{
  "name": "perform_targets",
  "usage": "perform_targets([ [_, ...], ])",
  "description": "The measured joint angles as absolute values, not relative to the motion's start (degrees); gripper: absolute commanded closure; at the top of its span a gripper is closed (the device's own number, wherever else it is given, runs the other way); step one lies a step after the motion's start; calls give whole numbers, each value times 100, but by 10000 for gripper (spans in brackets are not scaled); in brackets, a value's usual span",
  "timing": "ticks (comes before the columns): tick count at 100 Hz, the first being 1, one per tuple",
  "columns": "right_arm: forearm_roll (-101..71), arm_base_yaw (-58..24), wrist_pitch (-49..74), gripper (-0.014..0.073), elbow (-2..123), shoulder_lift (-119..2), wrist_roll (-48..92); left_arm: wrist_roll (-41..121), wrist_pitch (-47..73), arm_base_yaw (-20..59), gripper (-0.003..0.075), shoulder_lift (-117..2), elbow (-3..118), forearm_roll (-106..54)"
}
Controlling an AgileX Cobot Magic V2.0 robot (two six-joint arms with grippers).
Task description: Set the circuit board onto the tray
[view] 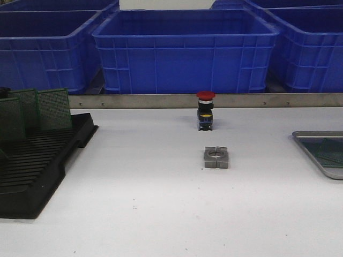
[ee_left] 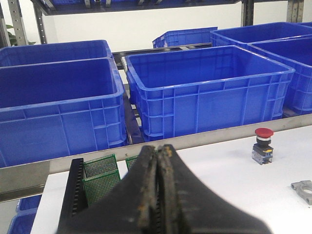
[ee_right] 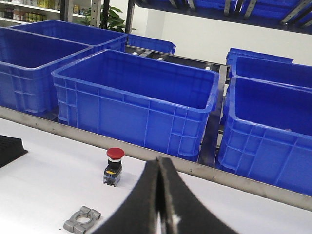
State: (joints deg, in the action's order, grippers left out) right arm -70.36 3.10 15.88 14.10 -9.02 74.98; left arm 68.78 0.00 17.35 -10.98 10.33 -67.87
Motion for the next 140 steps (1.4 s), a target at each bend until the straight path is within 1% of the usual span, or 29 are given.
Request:
perform_targets([
  [56,-7036,310,1607,654,1410,-902,7502,6878,0,1735,741,-1089,984,-6834],
  [69,-7036,310,1607,654,1410,-902,7502,6862,-298,1735,741,-1089,962,-6888],
  [76,-7036,310,1616,654,1410,-902,7502,6641,-493,1735,741,-1089,939,-6635],
  [90,-7036,310,1616,654,1410,-902,7502,5461,-858,1735,741,-1089,779,-5191],
  [113,-7036,310,1616,654,1410,-902,7515,2729,-1424,1655,741,-1089,-10,-2744],
  [122,-7036,310,1626,654,1410,-902,7515,1704,-1108,1412,741,-1029,-23,-1939],
  [140,-7036,310,1620,654,1410,-902,7515,181,266,808,741,-420,-23,-436],
])
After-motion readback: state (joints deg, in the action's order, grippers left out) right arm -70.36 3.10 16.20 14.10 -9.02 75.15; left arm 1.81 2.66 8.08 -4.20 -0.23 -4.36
